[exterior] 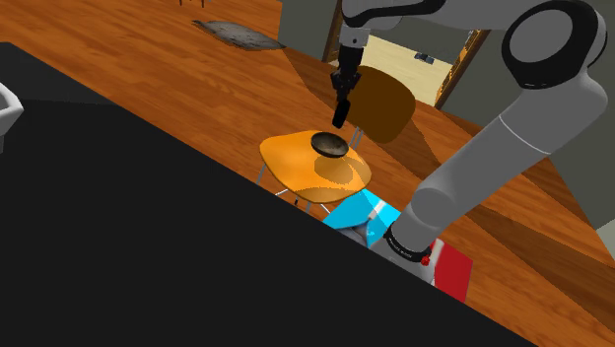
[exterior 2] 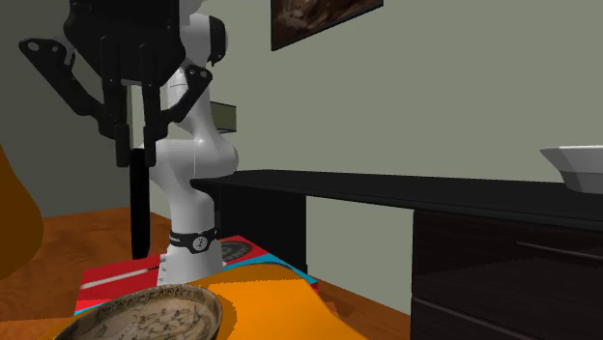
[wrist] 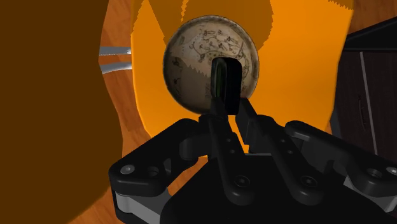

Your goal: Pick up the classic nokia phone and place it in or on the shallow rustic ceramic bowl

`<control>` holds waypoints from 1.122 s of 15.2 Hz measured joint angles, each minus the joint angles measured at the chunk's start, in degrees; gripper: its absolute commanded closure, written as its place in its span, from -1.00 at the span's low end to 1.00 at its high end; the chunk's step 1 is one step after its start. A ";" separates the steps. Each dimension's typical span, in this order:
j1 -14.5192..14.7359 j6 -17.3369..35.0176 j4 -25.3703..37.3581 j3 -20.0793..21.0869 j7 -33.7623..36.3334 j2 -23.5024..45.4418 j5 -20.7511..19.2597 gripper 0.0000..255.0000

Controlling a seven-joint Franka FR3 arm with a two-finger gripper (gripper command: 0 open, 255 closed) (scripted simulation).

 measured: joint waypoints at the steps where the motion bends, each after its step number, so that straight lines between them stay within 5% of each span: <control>1: 0.00 0.66 -0.52 -0.01 0.02 0.15 0.01 1.00; 17: -0.10 10.16 -7.83 -0.31 0.03 2.34 0.16 1.00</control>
